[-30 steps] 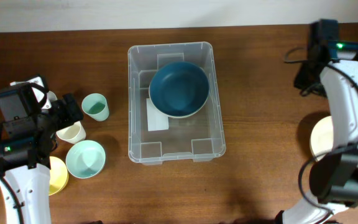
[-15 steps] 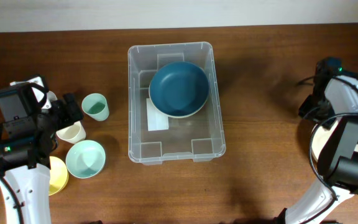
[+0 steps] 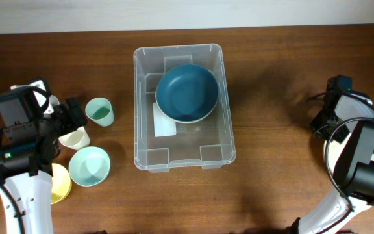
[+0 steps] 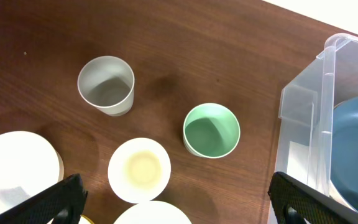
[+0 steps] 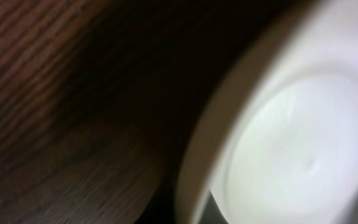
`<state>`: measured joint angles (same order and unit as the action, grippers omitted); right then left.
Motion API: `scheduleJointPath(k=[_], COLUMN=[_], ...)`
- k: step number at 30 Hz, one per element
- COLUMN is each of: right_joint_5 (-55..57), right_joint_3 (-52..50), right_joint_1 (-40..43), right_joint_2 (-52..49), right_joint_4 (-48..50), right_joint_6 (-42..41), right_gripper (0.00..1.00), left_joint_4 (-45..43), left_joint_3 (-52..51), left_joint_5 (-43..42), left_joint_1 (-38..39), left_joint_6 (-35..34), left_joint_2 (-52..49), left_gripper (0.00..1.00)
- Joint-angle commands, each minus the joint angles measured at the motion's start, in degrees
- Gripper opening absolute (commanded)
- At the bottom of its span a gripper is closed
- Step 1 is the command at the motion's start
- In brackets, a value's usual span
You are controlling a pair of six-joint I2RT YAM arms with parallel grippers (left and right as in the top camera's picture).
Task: Pack container
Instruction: 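Move the right gripper to the second cream bowl and grasp it, then place the second cream bowl onto the stacked bowls in the container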
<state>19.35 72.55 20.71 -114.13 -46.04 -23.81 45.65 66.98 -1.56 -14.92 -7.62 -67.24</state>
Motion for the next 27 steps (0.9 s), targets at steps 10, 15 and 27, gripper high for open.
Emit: scheduleJointPath(k=[10, 15, 27], right_joint_5=[-6.9, -13.2, -13.2], right_joint_3=[13.6, 24.9, 34.7], right_joint_1=[-9.4, -20.3, -54.5], right_joint_2=[5.3, 9.0, 6.6], right_joint_4=[-4.1, -7.2, -6.5], right_joint_6=[14.4, 27.8, 52.5], right_gripper=[0.04, 0.04, 0.04], left_joint_4=[-0.2, -0.2, -0.1], left_joint_3=[1.2, 1.2, 1.2], left_joint_5=[-0.6, -0.6, -0.6], left_joint_1=[-0.3, -0.3, -0.3], left_joint_6=[-0.7, -0.7, -0.7], left_joint_2=[-0.3, -0.3, -0.3], left_gripper=[0.96, 0.99, 0.99])
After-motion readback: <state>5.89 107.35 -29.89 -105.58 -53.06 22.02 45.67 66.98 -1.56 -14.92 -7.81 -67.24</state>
